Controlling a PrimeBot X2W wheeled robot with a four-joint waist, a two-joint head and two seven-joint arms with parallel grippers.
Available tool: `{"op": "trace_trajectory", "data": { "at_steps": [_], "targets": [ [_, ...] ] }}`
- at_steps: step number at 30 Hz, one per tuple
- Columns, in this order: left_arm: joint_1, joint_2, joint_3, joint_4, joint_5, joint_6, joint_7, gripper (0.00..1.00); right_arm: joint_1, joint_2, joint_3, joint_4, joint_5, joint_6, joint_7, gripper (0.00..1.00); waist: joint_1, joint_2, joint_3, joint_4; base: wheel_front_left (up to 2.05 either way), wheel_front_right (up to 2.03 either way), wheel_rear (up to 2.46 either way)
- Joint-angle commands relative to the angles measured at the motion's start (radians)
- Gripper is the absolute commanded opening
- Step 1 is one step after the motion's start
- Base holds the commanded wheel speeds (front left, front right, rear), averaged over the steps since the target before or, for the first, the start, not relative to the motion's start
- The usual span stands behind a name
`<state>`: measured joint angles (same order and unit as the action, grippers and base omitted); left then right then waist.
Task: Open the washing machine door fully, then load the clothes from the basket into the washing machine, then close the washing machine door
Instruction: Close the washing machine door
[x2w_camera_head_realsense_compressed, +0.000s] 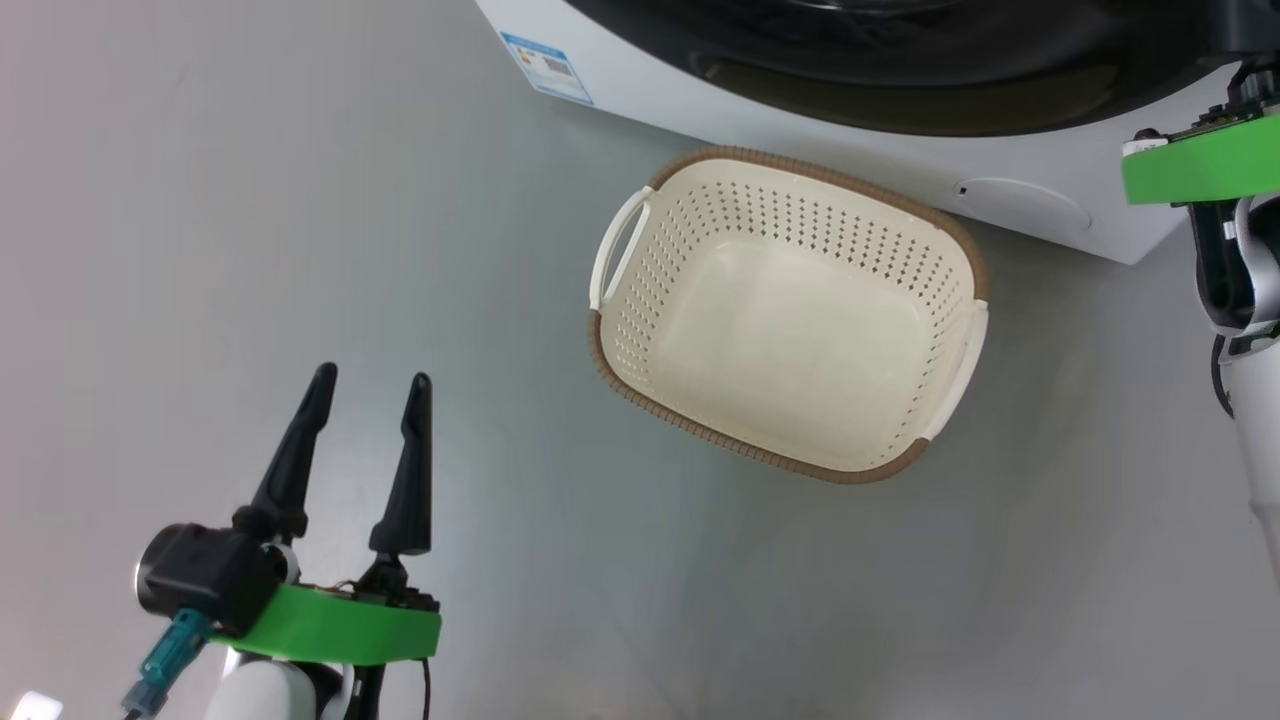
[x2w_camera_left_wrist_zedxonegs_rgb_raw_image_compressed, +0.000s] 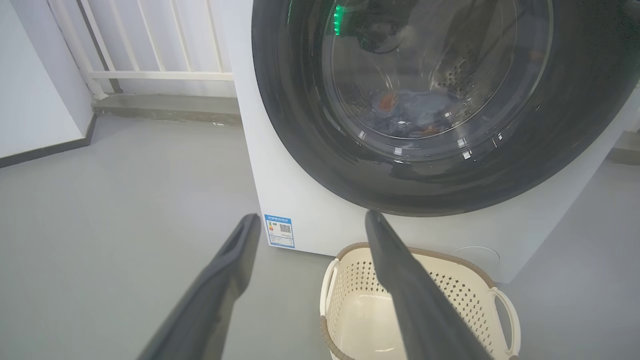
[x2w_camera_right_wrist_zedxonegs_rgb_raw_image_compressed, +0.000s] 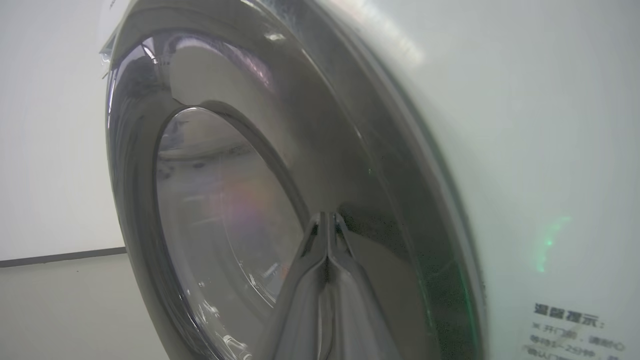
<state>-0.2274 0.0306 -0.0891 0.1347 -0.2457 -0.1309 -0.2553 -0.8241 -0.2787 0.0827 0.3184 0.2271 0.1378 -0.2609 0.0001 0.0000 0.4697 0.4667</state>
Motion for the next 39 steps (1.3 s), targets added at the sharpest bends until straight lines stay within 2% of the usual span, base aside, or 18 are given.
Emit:
{"op": "trace_trajectory", "data": {
  "at_steps": [1,2,3,4,5,17,28,39],
  "targets": [
    [-0.008,0.02,0.043,-0.007,0.008,0.005,-0.006,1.0,0.039,0.027,0.015,-0.033,0.006,-0.007,-0.001,0.4,-0.0001,0.0,-0.022,-0.018,0.0,0.0,0.0],
    [-0.007,0.02,0.048,-0.002,0.011,0.004,-0.006,1.0,0.051,0.031,0.024,-0.035,0.008,-0.007,-0.001,0.48,-0.0001,0.0,-0.029,-0.024,0.0,0.0,0.0],
    [-0.006,0.02,0.053,0.003,0.015,0.004,-0.006,1.0,0.062,0.034,0.03,-0.037,0.009,-0.007,-0.001,0.74,-0.0001,0.0,-0.036,-0.03,0.0,0.0,0.0],
    [-0.005,0.02,0.058,0.008,0.018,0.004,-0.006,1.0,0.075,0.039,0.033,-0.041,0.012,-0.007,-0.001,0.91,-0.0001,0.0,-0.044,-0.036,0.0,0.0,0.0],
    [-0.003,0.02,0.063,0.012,0.023,0.003,-0.006,1.0,0.089,0.044,0.038,-0.043,0.014,-0.007,-0.001,1.0,-0.0001,0.0,-0.053,-0.043,0.0,0.0,0.0],
    [0.018,0.023,0.126,0.056,0.081,0.001,-0.006,1.0,0.274,0.097,0.021,-0.116,0.036,-0.007,-0.001,1.0,-0.0001,0.0,-0.149,-0.149,0.0,0.0,0.0],
    [0.05,0.081,0.145,0.067,0.088,0.0,-0.006,1.0,0.44,0.144,-0.008,-0.145,0.048,-0.007,-0.001,1.0,-0.0001,0.0,-0.235,-0.27,0.0,0.0,0.0],
    [0.098,0.125,0.16,0.066,0.086,0.0,-0.006,1.0,0.6,0.153,-0.048,-0.174,0.05,-0.007,-0.001,1.0,-0.0001,0.0,-0.318,-0.366,0.0,0.0,0.0]
  ]
}}
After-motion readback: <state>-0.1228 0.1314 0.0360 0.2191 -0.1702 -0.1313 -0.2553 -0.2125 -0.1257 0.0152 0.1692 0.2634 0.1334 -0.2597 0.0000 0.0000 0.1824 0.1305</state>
